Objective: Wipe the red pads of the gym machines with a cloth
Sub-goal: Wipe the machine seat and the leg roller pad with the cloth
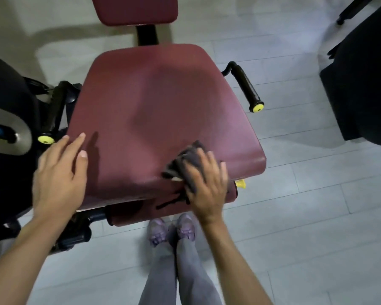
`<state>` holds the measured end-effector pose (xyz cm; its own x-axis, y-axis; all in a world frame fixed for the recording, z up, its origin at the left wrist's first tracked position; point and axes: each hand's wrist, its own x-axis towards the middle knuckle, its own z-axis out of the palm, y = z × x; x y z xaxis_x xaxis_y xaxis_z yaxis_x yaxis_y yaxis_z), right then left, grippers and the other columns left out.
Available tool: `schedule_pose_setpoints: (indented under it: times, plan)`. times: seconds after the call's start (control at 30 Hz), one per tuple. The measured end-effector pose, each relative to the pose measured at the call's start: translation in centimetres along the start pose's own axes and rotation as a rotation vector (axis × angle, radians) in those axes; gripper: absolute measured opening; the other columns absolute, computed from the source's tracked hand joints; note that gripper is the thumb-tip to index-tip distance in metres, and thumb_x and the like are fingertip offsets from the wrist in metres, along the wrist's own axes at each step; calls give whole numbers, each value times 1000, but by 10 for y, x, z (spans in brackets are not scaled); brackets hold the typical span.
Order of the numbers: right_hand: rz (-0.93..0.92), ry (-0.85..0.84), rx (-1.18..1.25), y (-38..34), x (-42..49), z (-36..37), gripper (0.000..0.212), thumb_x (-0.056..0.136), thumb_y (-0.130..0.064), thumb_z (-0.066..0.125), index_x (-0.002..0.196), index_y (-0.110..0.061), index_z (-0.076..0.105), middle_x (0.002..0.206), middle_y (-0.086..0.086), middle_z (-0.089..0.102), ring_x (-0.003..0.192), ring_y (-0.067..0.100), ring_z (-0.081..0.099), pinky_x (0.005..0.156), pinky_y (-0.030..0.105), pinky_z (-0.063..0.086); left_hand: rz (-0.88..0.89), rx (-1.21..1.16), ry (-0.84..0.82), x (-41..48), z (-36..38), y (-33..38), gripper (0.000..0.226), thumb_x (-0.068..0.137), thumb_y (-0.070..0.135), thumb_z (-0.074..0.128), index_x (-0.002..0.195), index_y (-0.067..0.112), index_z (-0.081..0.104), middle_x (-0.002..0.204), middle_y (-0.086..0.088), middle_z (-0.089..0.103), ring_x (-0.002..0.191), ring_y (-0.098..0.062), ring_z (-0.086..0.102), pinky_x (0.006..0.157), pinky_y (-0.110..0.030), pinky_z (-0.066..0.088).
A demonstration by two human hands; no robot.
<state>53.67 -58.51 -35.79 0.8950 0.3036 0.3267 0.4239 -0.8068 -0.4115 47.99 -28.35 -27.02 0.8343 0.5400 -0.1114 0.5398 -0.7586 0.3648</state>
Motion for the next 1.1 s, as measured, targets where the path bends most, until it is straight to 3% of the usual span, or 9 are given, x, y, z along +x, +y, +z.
schedule_pose_setpoints:
  times: [0.17, 0.27, 0.43, 0.53, 0.67, 0.77, 0.83, 1.0, 1.1]
  plan:
    - [348, 61, 87, 79, 14, -36, 42, 98, -12, 54, 140, -15, 60, 163, 9, 35, 155, 32, 20, 121, 64, 16, -91, 80, -56, 6, -2, -18, 47, 108, 43, 36, 154, 36, 38, 158, -6, 40, 141, -37, 35, 107, -64, 40]
    - [329, 110, 62, 53, 16, -28, 35, 104, -24, 52, 136, -16, 62, 161, 6, 39, 155, 30, 22, 123, 62, 12, -112, 47, -41, 5, -4, -27, 47, 108, 44, 33, 155, 36, 35, 159, -3, 39, 142, -35, 34, 107, -63, 39]
    - [122, 60, 10, -63, -2, 20, 36, 103, -34, 51, 131, -20, 68, 155, 6, 48, 150, 30, 35, 124, 56, 15, -193, -42, 2, 0, -14, -41, 37, 108, 41, 34, 136, 30, 57, 156, 1, 42, 141, -32, 35, 112, -58, 36]
    - [40, 34, 18, -135, -10, 50, 32, 102, -34, 60, 130, -25, 69, 156, 3, 48, 149, 27, 37, 122, 55, 21, -271, -118, 58, -5, -30, -51, 35, 108, 38, 32, 130, 27, 58, 153, 1, 44, 139, -30, 37, 109, -54, 36]
    - [-457, -33, 6, -188, -25, 86, 53, 91, -24, 69, 143, -29, 60, 159, 3, 43, 150, 24, 37, 121, 49, 28, -356, -78, 182, -4, -51, -68, 37, 108, 35, 32, 134, 24, 56, 145, -4, 52, 133, -32, 44, 102, -56, 39]
    - [-742, -71, -29, -176, -20, 88, 66, 89, -18, 68, 151, -32, 49, 161, 2, 41, 151, 24, 35, 120, 47, 34, -390, -68, 192, 2, -61, -78, 36, 108, 36, 33, 135, 23, 54, 143, -5, 53, 133, -31, 45, 102, -56, 39]
    - [-865, -130, -39, -152, -12, 77, 56, 99, -13, 54, 152, -30, 49, 161, 4, 41, 151, 27, 35, 117, 49, 38, -370, -62, 169, 5, -65, -82, 36, 108, 37, 33, 136, 24, 52, 143, -4, 54, 133, -31, 45, 101, -56, 40]
    - [-986, -268, -115, -93, 15, 39, 45, 102, -14, 60, 144, -28, 50, 161, 8, 40, 149, 33, 38, 118, 56, 35, -296, -47, 97, 10, -68, -89, 39, 108, 41, 32, 141, 25, 48, 146, -1, 53, 133, -29, 46, 101, -54, 41]
    - [-1059, -363, -151, -90, 24, 29, 47, 103, -6, 49, 146, -26, 53, 164, 10, 34, 151, 35, 32, 120, 59, 28, -300, 11, 82, 9, -70, -96, 41, 108, 42, 31, 143, 26, 46, 147, -1, 52, 132, -30, 47, 100, -54, 42]
